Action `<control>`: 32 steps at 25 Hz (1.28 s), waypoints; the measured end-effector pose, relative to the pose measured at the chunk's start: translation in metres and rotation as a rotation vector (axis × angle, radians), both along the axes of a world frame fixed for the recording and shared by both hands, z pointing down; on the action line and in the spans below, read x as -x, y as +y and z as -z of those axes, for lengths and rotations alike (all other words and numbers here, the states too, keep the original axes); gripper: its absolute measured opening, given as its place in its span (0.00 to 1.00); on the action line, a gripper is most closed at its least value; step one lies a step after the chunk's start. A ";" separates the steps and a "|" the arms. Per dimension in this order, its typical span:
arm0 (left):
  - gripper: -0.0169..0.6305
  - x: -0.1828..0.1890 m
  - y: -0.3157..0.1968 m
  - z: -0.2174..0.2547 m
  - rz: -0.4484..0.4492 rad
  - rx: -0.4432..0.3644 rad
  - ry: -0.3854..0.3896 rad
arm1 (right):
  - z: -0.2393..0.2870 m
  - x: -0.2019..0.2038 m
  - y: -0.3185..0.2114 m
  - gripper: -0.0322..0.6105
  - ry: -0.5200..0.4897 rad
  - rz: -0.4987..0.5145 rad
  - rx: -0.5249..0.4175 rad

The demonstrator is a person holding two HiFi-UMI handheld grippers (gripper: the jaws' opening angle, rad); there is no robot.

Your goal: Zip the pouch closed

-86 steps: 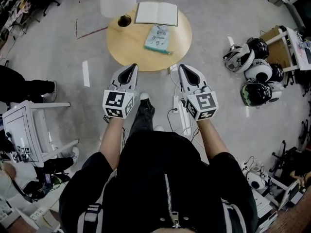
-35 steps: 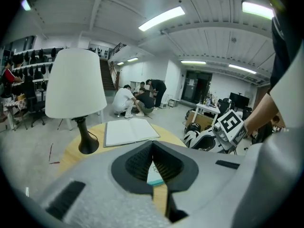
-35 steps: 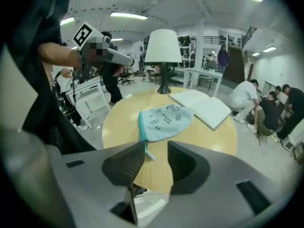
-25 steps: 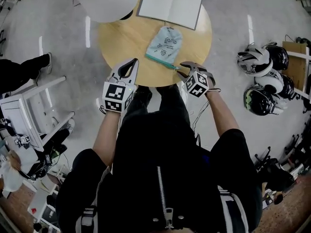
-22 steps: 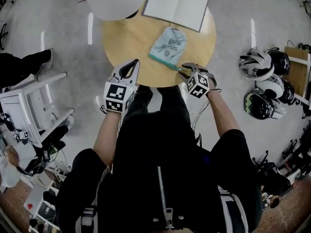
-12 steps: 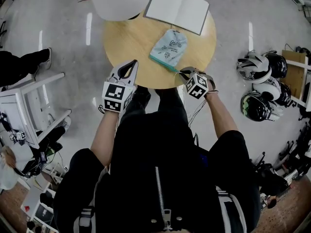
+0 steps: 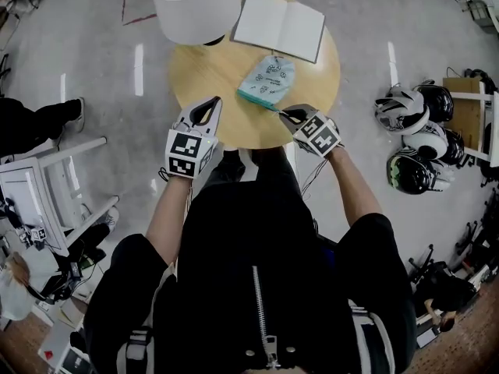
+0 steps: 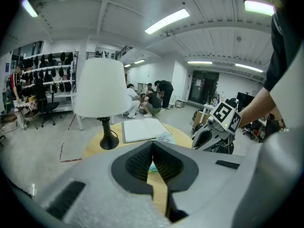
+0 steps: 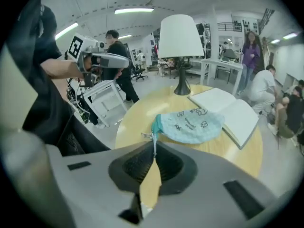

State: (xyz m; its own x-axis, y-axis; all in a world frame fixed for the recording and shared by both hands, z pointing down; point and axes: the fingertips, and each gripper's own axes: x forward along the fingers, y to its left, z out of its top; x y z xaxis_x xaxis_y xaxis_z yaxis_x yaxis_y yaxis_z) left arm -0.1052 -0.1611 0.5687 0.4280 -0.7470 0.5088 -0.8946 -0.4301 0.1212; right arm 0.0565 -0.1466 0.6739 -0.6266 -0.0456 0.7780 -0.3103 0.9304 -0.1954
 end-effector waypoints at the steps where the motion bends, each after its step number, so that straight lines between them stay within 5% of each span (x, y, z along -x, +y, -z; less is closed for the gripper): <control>1: 0.03 0.002 -0.001 0.004 -0.004 -0.009 0.000 | 0.008 0.005 -0.002 0.08 -0.009 -0.011 -0.007; 11: 0.03 0.015 -0.020 0.044 -0.054 -0.122 0.031 | 0.099 0.038 -0.049 0.08 -0.166 -0.173 -0.110; 19: 0.03 0.005 -0.016 0.074 -0.162 -0.194 0.079 | 0.143 0.050 -0.045 0.08 -0.284 -0.314 -0.073; 25: 0.21 -0.036 -0.003 0.088 -0.327 -0.195 0.153 | 0.170 0.062 -0.026 0.08 -0.352 -0.328 -0.064; 32: 0.21 -0.068 0.005 0.093 -0.416 -0.189 0.170 | 0.185 0.072 -0.009 0.08 -0.384 -0.316 -0.070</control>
